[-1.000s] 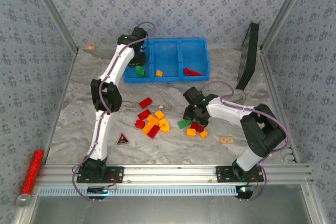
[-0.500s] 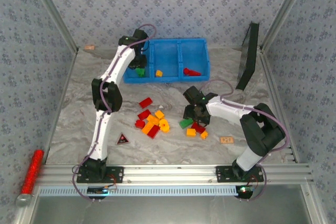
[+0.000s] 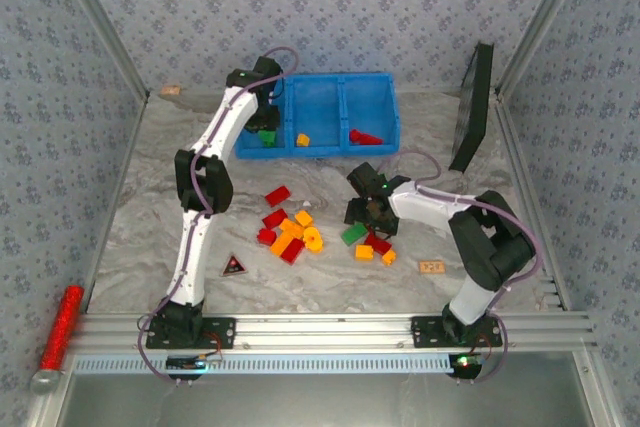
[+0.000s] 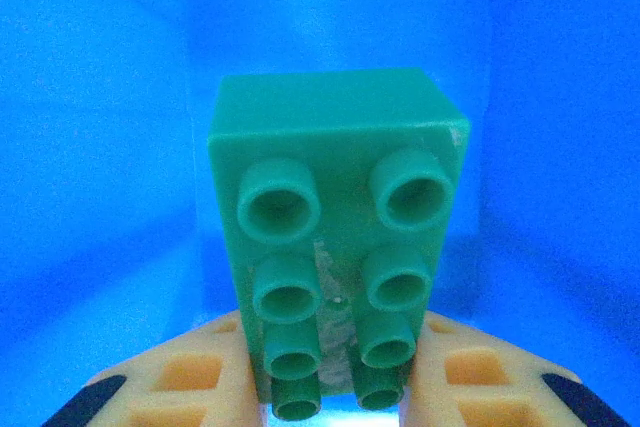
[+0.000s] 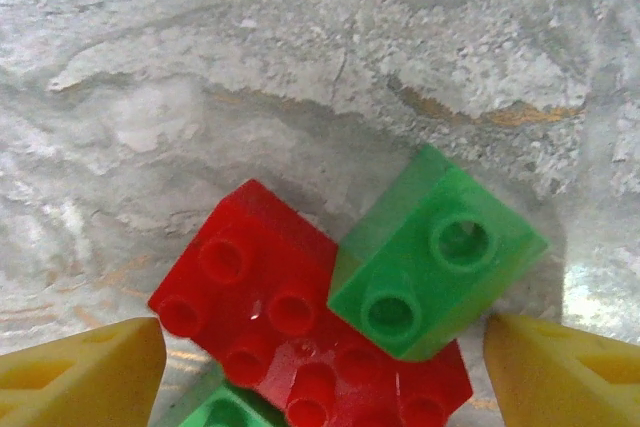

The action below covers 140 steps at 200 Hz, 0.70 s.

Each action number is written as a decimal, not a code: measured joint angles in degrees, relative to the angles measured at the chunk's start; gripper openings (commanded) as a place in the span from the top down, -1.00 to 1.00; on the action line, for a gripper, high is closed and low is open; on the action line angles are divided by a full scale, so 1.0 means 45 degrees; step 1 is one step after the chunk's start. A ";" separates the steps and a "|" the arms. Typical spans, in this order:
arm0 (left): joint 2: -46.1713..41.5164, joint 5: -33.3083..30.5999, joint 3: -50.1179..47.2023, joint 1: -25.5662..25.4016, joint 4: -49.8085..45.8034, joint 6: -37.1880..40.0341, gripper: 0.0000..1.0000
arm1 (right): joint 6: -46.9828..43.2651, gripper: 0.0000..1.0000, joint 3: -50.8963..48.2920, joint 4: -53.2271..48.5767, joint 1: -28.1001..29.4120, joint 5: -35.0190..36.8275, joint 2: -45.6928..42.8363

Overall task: Sort the legos into containers by color
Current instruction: Pick up the lego from the center of the table.

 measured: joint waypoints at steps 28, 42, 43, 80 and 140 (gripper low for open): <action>0.0000 0.0000 -0.0335 0.0000 0.0083 0.0005 0.61 | 0.0126 -0.51 0.0204 -0.0257 -0.0044 0.0019 0.0194; 0.0005 0.0000 -0.0393 0.0000 0.0092 0.0005 0.52 | 0.0136 -0.39 0.0321 -0.0466 -0.0058 0.0083 0.0316; 0.0005 0.0000 -0.0393 0.0005 0.0092 0.0005 0.51 | 0.0155 -0.38 0.0330 -0.0481 -0.0063 0.0102 0.0325; 0.0005 0.0000 -0.0631 0.0083 0.0121 0.0005 0.44 | 0.0087 -0.04 0.0505 -0.0957 -0.0117 0.0335 0.0505; 0.0005 0.0053 -0.0743 0.0165 0.0117 0.0015 0.35 | -0.0345 0.31 0.0719 -0.1535 -0.0131 0.0675 0.0641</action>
